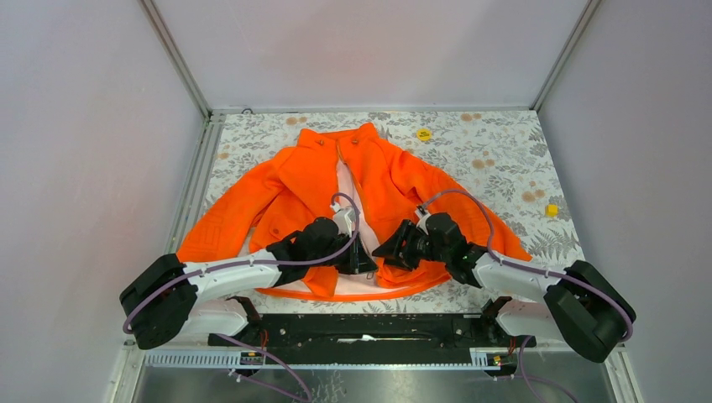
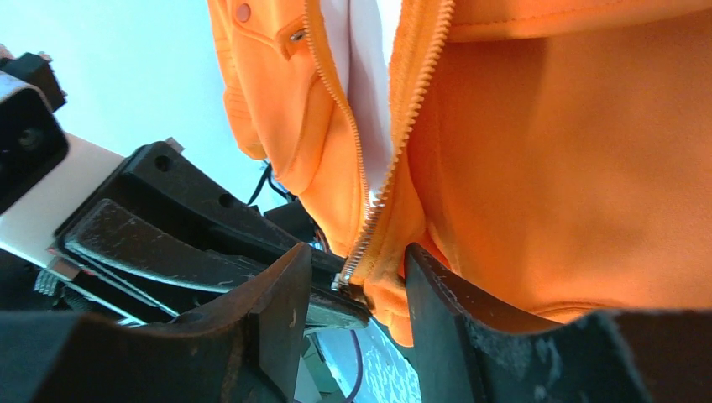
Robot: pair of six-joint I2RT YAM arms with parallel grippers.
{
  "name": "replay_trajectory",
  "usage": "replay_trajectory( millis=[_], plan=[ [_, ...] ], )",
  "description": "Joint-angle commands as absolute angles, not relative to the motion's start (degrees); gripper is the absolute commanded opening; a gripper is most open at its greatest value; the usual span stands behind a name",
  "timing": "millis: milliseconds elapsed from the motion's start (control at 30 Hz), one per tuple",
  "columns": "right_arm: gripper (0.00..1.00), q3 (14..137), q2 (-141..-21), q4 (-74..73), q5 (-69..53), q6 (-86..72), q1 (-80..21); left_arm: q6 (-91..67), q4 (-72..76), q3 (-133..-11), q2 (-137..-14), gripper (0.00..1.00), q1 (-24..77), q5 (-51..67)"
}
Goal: Zip up the jacket
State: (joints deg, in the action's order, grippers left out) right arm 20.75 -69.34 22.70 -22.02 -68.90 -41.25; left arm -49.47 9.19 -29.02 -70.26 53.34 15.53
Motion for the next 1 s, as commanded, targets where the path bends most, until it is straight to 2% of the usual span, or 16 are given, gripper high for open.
replay_trajectory(
  millis=[0,100,333,367,533,633,900,967],
  plan=[
    [0.50,21.2,-68.2,27.4,-22.0,-70.3,-41.8,-50.3,12.2,-31.1,-69.4,0.00,53.5,13.5],
    [0.41,21.3,-69.3,28.4,-21.8,-70.5,-41.8,-50.9,13.0,-31.1,-69.4,0.00,53.8,13.6],
    [0.04,20.7,-72.4,33.8,-20.6,-69.5,-41.8,-52.0,13.3,-31.7,-69.7,0.00,55.6,11.3],
    [0.00,20.4,-72.9,36.0,-20.6,-67.9,-41.8,-52.1,13.3,-31.8,-69.9,0.03,55.9,10.8],
    [0.00,18.5,-77.6,48.4,-24.4,-53.4,-41.6,-53.0,14.9,-31.3,-69.5,0.27,56.4,11.7],
    [0.00,19.3,-80.1,51.5,-28.1,-46.1,-41.3,-53.0,12.1,-31.3,-67.4,0.47,56.3,10.7],
    [0.00,18.3,-81.4,57.2,-34.5,-41.1,-40.8,-47.9,-7.6,-35.4,-57.6,0.95,51.9,9.8],
    [0.00,17.3,-81.9,60.2,-35.5,-41.4,-40.8,-46.7,-13.4,-37.3,-55.4,0.99,49.4,10.5]
  ],
)
